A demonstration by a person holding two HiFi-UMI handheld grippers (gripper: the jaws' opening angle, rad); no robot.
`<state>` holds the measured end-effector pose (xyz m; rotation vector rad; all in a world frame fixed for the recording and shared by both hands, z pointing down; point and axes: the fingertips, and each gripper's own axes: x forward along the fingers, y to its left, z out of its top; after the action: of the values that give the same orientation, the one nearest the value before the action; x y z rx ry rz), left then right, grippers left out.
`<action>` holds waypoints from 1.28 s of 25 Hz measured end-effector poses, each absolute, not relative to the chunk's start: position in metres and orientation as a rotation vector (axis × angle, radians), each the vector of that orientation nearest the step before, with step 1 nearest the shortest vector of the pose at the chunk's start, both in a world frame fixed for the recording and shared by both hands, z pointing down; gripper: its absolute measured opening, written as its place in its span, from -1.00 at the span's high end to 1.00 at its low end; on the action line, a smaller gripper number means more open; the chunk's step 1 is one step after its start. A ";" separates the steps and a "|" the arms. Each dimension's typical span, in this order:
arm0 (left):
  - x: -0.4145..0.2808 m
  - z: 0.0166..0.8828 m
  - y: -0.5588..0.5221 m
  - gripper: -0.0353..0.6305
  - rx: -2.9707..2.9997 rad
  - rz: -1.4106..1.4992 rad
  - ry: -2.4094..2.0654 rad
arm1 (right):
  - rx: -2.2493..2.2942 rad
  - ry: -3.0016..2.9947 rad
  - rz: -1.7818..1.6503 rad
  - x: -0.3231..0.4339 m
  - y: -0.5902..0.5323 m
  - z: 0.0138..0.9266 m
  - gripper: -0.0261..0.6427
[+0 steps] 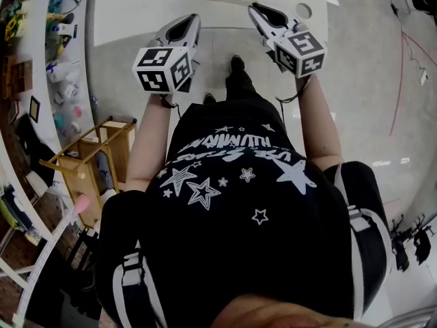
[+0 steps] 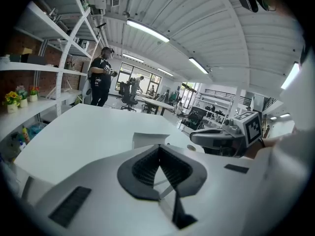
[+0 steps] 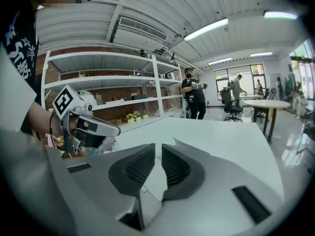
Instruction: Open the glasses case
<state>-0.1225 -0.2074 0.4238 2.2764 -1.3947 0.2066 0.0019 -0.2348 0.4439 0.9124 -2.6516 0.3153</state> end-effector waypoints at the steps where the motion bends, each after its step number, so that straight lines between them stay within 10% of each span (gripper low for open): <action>1: -0.125 0.422 -0.201 0.86 2.285 0.202 -1.386 | 0.930 -2.648 0.312 0.000 -0.227 0.441 0.78; 32: -0.097 0.398 -0.046 0.86 2.376 0.102 -1.283 | 1.121 -2.655 0.314 0.031 -0.037 0.417 0.90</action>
<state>-0.0969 -0.0463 0.3979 2.3757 -1.2825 0.1016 0.0312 -0.0370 0.4173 1.1211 -2.6549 0.3145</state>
